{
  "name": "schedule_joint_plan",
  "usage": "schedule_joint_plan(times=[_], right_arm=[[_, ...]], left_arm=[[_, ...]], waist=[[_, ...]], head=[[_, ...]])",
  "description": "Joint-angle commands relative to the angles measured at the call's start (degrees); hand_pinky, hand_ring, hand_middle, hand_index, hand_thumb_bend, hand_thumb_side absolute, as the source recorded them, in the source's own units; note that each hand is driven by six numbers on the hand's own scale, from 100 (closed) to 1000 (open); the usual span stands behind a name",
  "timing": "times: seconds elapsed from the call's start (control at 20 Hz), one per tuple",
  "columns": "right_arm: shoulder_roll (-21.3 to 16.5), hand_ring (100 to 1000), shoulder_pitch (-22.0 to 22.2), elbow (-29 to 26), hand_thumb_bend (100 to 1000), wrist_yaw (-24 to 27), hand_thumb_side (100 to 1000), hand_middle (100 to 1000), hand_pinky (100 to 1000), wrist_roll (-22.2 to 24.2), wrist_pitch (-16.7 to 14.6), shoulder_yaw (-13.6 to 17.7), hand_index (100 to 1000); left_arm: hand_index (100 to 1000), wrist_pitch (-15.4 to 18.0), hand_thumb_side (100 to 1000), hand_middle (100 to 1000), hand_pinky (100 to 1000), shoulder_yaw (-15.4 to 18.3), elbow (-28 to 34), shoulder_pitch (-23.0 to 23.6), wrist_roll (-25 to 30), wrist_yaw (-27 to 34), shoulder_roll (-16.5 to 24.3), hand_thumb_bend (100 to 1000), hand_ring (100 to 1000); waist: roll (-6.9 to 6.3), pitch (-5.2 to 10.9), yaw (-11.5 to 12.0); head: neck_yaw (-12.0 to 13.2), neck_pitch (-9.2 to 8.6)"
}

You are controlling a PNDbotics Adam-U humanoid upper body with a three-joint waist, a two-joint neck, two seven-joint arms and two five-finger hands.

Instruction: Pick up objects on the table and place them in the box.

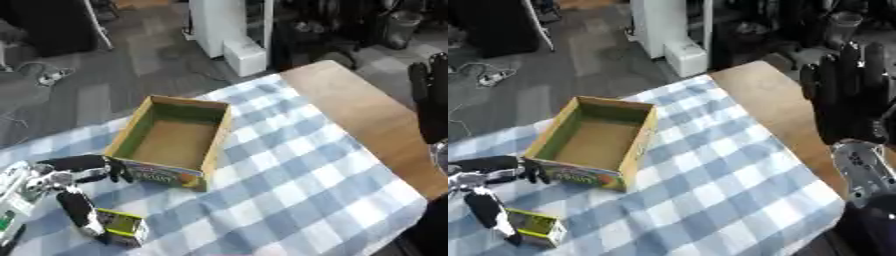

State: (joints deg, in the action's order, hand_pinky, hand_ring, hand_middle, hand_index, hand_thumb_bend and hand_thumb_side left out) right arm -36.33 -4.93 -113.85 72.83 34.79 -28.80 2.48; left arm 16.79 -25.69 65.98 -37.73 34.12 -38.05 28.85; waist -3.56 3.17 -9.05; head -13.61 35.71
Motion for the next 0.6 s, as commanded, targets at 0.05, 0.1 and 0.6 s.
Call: schedule_joint_plan(times=[0.05,0.1,0.6], right_arm=[[-1.7,287,-1.0,-0.7,100,0.0,846,259,346,3.0,-3.3,0.6,423],[-1.7,287,-1.0,-0.7,100,0.1,846,259,346,3.0,-3.3,0.6,423],[-1.5,284,-0.8,-0.7,100,3.2,860,262,339,-2.8,-4.3,0.9,423]], left_arm=[[835,0.4,364,793,789,0.0,0.2,-0.5,-1.2,-0.8,0.6,885,785],[835,0.4,363,793,791,-0.1,0.1,-0.4,-1.1,-0.9,0.6,885,786],[836,0.5,352,796,803,-0.7,-1.2,0.7,-0.7,-1.6,0.4,884,795]], waist=[[0.35,0.53,0.0],[0.35,0.52,0.1],[0.44,0.41,0.2]], head=[[0.1,0.13],[0.2,0.27],[-0.2,0.79]])
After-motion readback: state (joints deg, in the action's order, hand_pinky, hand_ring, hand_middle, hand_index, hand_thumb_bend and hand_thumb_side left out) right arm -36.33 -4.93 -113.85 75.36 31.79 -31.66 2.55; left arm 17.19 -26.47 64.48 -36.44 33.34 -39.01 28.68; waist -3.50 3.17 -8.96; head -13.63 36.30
